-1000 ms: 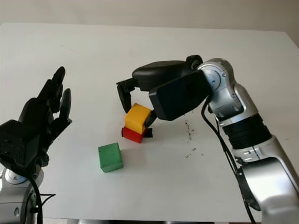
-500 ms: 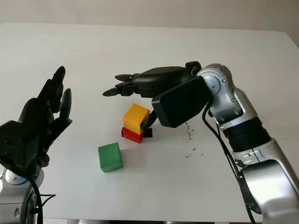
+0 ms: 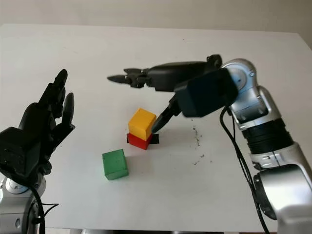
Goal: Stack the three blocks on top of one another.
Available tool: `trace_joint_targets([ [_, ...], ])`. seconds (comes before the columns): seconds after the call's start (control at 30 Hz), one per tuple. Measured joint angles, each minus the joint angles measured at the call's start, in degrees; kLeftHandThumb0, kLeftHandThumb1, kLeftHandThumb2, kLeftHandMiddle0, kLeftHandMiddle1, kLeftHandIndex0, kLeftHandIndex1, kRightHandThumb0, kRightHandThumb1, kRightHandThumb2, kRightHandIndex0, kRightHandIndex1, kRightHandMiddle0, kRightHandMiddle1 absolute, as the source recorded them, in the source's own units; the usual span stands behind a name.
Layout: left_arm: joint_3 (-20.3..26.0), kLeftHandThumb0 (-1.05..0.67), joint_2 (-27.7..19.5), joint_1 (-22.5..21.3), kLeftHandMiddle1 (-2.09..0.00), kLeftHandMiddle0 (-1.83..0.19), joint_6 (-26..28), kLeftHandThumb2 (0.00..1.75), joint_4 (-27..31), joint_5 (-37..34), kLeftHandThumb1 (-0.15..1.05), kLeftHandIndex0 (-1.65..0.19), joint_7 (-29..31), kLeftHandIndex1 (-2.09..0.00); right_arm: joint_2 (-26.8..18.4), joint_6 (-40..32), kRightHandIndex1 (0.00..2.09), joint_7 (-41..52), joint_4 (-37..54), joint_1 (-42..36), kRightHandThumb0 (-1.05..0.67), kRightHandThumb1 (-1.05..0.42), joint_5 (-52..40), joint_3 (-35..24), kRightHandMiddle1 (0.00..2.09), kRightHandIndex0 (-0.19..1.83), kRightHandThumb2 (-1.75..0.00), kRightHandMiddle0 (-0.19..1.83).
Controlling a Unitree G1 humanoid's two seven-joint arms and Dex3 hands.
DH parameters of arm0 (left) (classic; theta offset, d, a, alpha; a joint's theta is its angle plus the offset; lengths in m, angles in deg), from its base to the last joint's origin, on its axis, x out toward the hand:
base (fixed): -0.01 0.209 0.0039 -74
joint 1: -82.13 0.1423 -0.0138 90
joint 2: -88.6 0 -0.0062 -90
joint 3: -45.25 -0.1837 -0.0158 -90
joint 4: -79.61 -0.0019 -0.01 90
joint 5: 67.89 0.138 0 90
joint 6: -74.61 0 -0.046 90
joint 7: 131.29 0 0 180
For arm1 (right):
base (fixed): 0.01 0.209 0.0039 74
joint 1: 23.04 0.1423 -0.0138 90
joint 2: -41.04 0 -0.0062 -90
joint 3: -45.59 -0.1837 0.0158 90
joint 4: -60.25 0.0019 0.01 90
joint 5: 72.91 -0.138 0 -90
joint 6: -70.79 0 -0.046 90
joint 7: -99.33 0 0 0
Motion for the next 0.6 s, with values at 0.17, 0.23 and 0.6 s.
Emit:
trace_joint_targets([
  [0.17, 0.5, -0.75, 0.0, 1.0, -0.06, 0.01, 0.0, 0.59, 2.0, 0.1, 1.05, -0.09, 0.0, -0.06, 0.4, -2.2, 0.0, -9.3, 2.0, -4.3, -0.89, -1.05, -5.2, -8.5, 0.0, -0.19, -0.5, -0.19],
  [0.23, 0.4, -0.75, -0.1, 1.5, -0.06, 0.0, 0.0, 0.57, 3.0, 0.8, 1.05, -0.09, 0.0, -0.05, 0.9, -3.1, 0.0, -11.8, 2.2, -6.7, -0.88, -1.05, -6.0, -9.8, 0.0, -0.19, -0.54, -0.19],
  [0.6, -5.2, -0.78, -5.7, 5.3, -0.05, 0.04, 3.0, 0.43, 13.2, 14.5, 1.05, -0.09, 4.8, -0.05, 7.1, -16.1, 0.0, -28.3, 10.0, -20.0, -0.82, -1.05, -4.1, -11.1, 0.0, -0.19, -0.69, -0.19],
])
